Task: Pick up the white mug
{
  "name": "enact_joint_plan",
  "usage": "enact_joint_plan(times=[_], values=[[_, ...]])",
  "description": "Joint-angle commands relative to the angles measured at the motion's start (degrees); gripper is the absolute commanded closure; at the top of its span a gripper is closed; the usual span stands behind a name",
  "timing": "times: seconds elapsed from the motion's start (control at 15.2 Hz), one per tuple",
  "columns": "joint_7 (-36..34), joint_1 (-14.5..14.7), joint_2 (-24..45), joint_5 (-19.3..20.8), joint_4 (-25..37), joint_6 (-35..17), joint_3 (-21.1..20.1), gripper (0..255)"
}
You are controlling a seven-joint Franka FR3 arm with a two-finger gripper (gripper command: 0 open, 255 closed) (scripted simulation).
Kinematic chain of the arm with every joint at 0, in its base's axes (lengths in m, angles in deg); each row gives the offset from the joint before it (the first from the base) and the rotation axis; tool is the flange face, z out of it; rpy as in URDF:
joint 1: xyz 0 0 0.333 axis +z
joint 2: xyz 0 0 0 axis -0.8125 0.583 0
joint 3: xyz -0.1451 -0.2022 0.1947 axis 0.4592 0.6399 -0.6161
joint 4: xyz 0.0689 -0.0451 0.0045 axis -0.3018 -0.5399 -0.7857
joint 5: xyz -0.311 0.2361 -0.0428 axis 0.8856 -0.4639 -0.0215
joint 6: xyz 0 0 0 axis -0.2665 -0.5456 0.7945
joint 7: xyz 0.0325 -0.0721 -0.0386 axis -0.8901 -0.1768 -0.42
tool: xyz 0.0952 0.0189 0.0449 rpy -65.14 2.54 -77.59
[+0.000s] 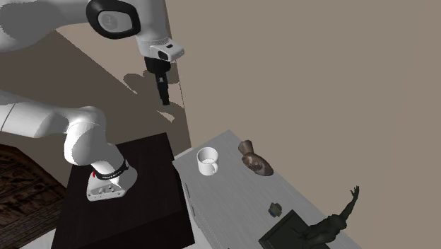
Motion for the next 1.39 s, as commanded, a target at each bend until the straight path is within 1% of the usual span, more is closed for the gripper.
enact_joint_plan(times=[0.0,0.33,0.66,0.99,1.32], values=[[0.0,0.0,0.0,0.0,0.0,0.0,0.0,0],[-0.8,-0.8,3.7,0.5,-6.5,-10.4,0.4,0],[-1.5,-1.5,9.7,1.0,-11.2,-21.3,1.0,0],[-2.2,-2.2,18.0,1.4,-13.8,-32.4,1.7,0],[-2.8,-2.8,28.3,1.5,-14.1,-43.2,2.4,0]])
